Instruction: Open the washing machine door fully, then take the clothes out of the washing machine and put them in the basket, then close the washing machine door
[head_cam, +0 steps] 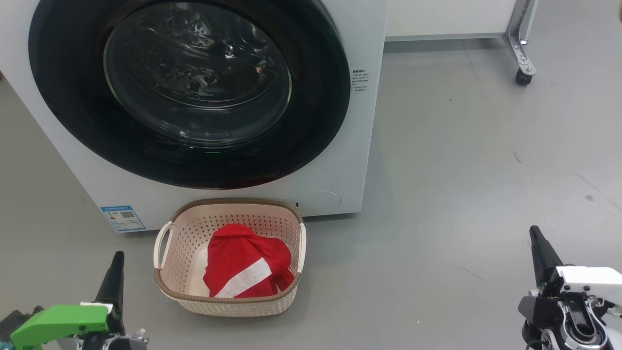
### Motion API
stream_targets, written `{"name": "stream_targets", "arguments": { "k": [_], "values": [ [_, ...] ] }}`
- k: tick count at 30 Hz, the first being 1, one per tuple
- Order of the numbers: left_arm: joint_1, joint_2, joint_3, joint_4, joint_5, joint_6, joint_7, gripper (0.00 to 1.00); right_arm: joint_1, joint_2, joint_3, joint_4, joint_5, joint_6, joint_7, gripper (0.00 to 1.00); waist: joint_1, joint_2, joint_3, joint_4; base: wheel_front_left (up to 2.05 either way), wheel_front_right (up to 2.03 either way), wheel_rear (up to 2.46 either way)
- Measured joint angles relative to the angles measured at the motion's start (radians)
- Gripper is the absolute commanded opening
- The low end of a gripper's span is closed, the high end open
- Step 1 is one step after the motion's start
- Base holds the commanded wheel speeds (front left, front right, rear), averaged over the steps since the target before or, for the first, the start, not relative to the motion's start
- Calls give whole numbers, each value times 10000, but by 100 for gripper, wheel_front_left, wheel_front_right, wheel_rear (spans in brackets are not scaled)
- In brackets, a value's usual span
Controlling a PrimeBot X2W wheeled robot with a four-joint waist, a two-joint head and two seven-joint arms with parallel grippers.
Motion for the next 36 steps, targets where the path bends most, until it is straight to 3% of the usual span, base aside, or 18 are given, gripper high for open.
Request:
{"name": "stream_targets", "arguments": {
  "k": [36],
  "values": [
    [-6,-10,54,-15,12,-2,58,0,0,12,-40,-8,-2,0,2,0,0,0,4,0,0,0,0]
  ]
}}
